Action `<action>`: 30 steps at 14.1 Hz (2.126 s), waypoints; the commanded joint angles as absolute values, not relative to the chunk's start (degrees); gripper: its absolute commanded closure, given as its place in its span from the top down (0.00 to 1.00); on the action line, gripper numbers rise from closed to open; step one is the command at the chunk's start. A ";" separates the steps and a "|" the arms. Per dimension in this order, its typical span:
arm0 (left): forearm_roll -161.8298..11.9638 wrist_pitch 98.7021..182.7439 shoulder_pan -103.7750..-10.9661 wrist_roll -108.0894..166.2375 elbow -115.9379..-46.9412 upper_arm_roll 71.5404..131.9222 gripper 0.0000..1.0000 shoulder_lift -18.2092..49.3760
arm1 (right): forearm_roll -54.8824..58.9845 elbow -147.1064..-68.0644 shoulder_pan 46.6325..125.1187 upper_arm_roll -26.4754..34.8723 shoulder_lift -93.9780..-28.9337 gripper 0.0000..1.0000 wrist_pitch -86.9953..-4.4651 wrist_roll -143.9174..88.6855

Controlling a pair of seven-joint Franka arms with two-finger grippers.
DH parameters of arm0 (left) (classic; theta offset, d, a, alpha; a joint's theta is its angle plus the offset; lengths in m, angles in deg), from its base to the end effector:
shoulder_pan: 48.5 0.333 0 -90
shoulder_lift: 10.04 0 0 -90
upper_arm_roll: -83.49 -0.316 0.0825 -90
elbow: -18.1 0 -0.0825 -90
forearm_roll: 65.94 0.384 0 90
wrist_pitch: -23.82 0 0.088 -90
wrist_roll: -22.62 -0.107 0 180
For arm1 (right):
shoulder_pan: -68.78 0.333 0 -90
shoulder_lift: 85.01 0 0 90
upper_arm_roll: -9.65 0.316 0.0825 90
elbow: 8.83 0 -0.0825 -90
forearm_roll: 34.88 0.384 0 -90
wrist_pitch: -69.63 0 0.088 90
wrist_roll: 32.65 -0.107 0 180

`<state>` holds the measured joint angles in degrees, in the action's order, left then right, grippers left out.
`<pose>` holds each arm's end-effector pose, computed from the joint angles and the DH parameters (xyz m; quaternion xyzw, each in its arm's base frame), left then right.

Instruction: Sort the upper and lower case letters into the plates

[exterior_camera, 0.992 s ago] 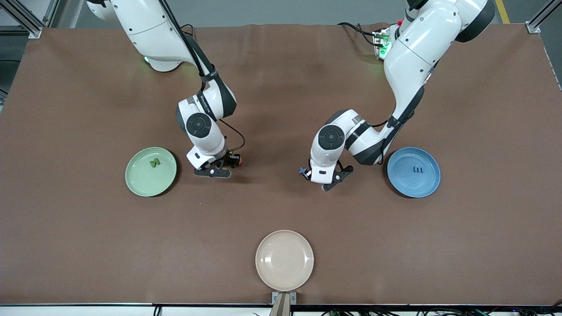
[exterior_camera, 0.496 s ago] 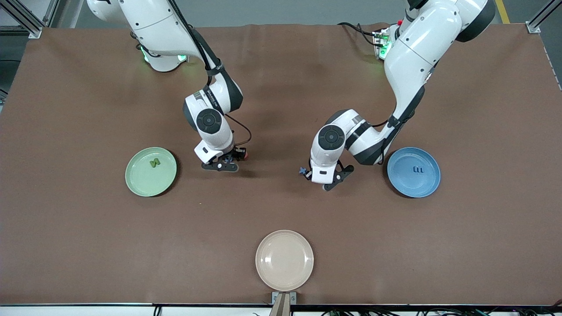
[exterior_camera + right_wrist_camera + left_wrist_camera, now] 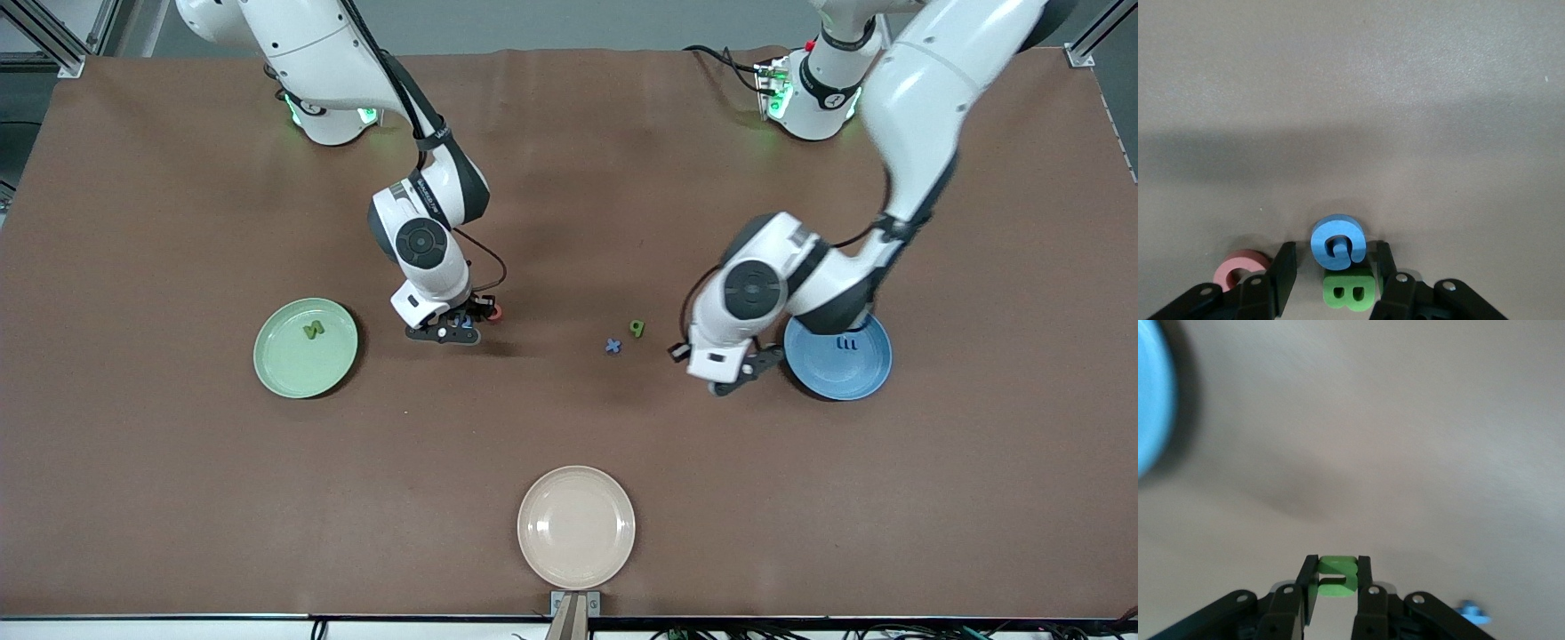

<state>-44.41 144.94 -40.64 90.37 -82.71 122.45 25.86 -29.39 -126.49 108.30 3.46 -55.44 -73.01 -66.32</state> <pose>0.5795 -0.2847 0.2646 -0.9674 -0.2447 0.0636 0.0166 0.4887 0.3206 0.1769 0.9986 -0.0362 -0.0318 0.0202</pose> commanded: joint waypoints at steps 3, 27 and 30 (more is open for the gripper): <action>-36.26 146.69 -22.96 78.36 -95.70 130.67 0.12 19.85 | -30.93 -128.45 107.98 2.88 -56.62 0.52 -76.09 -66.93; -16.28 160.14 -7.44 71.14 -104.43 138.25 1.00 22.92 | -30.84 -129.06 87.62 2.79 -67.08 0.00 -62.39 -33.05; -19.25 160.23 -14.28 71.14 -100.83 138.25 1.00 24.58 | -30.84 -130.37 81.71 2.88 -66.47 0.00 -64.22 -25.01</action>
<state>-17.10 161.26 -10.00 70.68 -103.68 138.12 23.14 -30.37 -127.67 84.54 1.59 -65.89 -62.32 -28.26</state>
